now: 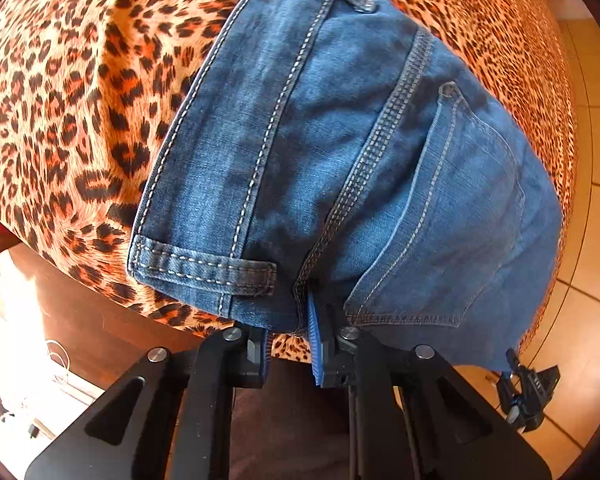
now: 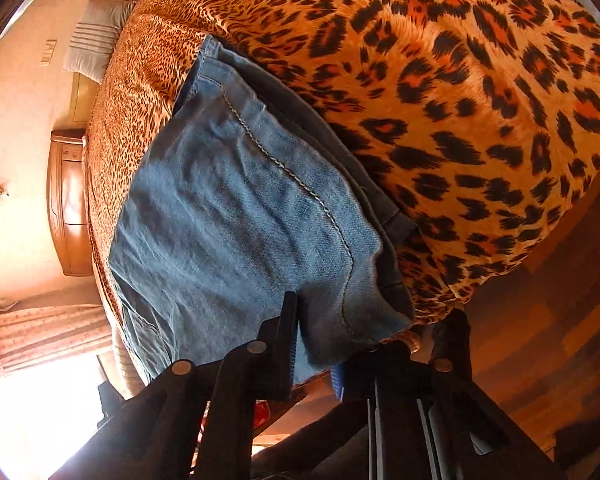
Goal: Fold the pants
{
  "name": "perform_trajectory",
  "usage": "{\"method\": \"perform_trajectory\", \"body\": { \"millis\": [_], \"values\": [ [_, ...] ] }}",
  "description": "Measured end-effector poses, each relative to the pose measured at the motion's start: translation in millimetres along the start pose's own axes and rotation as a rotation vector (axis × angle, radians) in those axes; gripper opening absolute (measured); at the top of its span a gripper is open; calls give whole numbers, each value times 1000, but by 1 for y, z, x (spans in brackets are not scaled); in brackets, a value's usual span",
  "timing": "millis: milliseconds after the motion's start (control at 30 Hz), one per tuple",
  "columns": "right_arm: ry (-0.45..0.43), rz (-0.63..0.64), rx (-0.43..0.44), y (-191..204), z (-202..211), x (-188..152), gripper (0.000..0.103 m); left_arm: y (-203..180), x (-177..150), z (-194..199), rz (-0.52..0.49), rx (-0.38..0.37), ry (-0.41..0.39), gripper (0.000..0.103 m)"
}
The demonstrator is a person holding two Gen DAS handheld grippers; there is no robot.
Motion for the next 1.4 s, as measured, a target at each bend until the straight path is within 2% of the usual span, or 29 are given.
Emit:
{"method": "perform_trajectory", "body": {
  "millis": [33, 67, 167, 267, 300, 367, 467, 567, 633, 667, 733, 867, 933, 967, 1000, 1033, 1067, 1100, 1167, 1233, 1300, 1367, 1400],
  "values": [
    [-15, 16, -18, 0, 11, 4, 32, -2, -2, 7, -37, -5, -8, 24],
    [-42, 33, -37, -1, 24, 6, 36, -5, -5, 14, -73, -8, -17, 30],
    [-151, 73, -86, 0, 62, 24, 46, 0, -5, 39, -143, 5, -60, 31],
    [-195, 137, -76, 18, 74, 47, 51, 5, 26, 51, -147, 86, -103, 35],
    [-181, 158, -55, 29, 70, 55, 53, 7, 40, 51, -137, 81, -112, 38],
    [-168, 208, -27, 56, 56, 72, 56, 12, 74, 49, -98, 62, -122, 55],
    [-124, 256, -5, 89, 25, 97, 56, 19, 116, 33, -29, 3, -78, 56],
    [-93, 281, -51, 108, -6, 114, 56, 20, 134, 17, 24, -82, -13, 56],
    [-91, 326, -122, 120, -22, 121, 56, 20, 140, 10, 25, -66, 2, 57],
    [-83, 350, -138, 123, -28, 122, 58, 18, 143, 9, 17, -63, 2, 60],
    [-81, 396, -194, 129, -39, 123, 58, 12, 147, 9, -1, -63, -16, 61],
    [-125, 494, -321, 141, -48, 122, 52, -16, 160, 4, -47, -33, -19, 61],
    [-140, 494, -306, 143, -46, 119, 53, -24, 158, 0, -70, -23, -19, 61],
    [-113, 487, -286, 142, -49, 119, 53, -26, 159, -3, -79, -9, -17, 61],
    [-98, 502, -303, 142, -51, 117, 52, -28, 159, -7, -79, -2, -13, 61],
    [-103, 550, -357, 142, -52, 112, 42, -32, 159, -13, -68, 1, -11, 61],
    [-105, 600, -406, 144, -54, 106, 26, -34, 161, -13, -59, 10, -19, 61],
    [-102, 627, -427, 145, -54, 102, 19, -40, 161, -12, -62, 33, -35, 58],
    [-122, 635, -424, 149, -45, 98, 16, -54, 165, -6, -87, 70, -66, 40],
    [-181, 621, -384, 149, -24, 100, 16, -64, 158, 0, -137, 126, -114, 39],
    [-151, 546, -381, 132, -24, 111, 16, -66, 156, -9, -164, 214, -117, 39],
    [-118, 544, -436, 125, -36, 115, 16, -61, 158, -24, -128, 216, -67, 39],
    [-99, 525, -424, 125, -39, 116, 16, -60, 160, -25, -110, 207, -66, 39]
  ]
}}
Point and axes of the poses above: each gripper's, at about its wrist camera, not at the fingertips, and z roughly against the way its jaws point, y to its left, x to its top, the point moved 2 cm from there along -z, roughly the way its jaws point, and after that the axes turned 5 degrees about -z, right-handed, at the moved point
